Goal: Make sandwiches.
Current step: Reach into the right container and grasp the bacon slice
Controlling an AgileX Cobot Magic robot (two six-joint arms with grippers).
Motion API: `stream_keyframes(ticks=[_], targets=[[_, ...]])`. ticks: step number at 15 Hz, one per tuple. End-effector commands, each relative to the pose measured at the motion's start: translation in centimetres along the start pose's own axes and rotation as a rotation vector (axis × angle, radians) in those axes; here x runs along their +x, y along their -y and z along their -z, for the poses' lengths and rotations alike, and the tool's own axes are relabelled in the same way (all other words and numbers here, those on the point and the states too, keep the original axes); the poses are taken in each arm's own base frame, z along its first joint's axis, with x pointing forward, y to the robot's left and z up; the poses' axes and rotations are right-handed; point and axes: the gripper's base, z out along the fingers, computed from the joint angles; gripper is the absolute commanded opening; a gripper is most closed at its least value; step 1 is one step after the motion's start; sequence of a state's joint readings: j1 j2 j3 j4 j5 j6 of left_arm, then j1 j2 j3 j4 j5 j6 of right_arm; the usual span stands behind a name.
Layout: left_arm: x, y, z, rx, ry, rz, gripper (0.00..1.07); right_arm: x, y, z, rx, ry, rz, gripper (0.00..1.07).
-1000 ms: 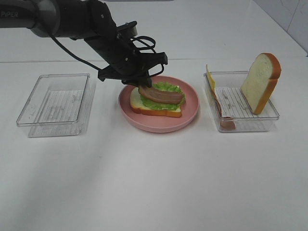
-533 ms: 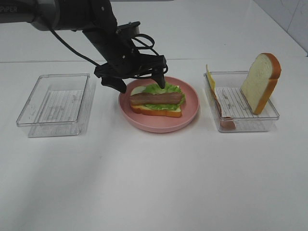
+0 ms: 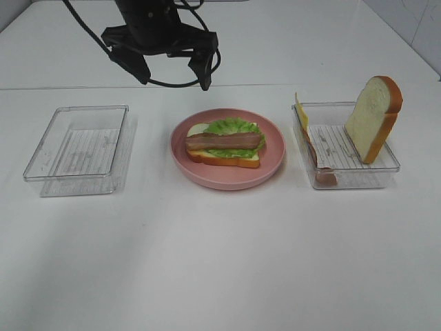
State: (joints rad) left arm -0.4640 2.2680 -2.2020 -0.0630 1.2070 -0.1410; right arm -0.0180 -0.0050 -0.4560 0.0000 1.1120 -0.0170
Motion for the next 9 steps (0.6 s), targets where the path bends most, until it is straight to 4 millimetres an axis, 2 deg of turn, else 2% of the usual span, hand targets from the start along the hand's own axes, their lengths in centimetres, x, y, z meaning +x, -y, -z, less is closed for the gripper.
stream_keyframes(ticks=[1, 4, 6, 7, 8, 9], targets=[[0.6, -0.5, 3.0, 0.016, -0.050, 0.003, 1.02, 0.1, -0.1, 0.2, -0.004, 0.026, -0.004, 0.96], [1.9, -3.4, 6.2, -0.026, -0.043, 0.046, 1.02, 0.1, -0.1, 0.2, -0.004, 0.026, -0.004, 0.96], [4.3, -6.4, 9.0, -0.060, -0.064, 0.088, 1.02, 0.1, -0.1, 0.2, -0.004, 0.026, -0.004, 0.96], [4.9, -7.0, 9.2, -0.067, -0.076, 0.096, 1.02, 0.1, -0.1, 0.2, -0.004, 0.026, -0.004, 0.96], [6.1, -8.1, 10.4, -0.077, -0.081, 0.119, 1.02, 0.1, -0.1, 0.2, -0.004, 0.026, -0.004, 0.96], [7.9, -9.4, 12.2, -0.090, -0.078, 0.144, 1.02, 0.1, -0.1, 0.2, -0.004, 0.026, -0.004, 0.96]])
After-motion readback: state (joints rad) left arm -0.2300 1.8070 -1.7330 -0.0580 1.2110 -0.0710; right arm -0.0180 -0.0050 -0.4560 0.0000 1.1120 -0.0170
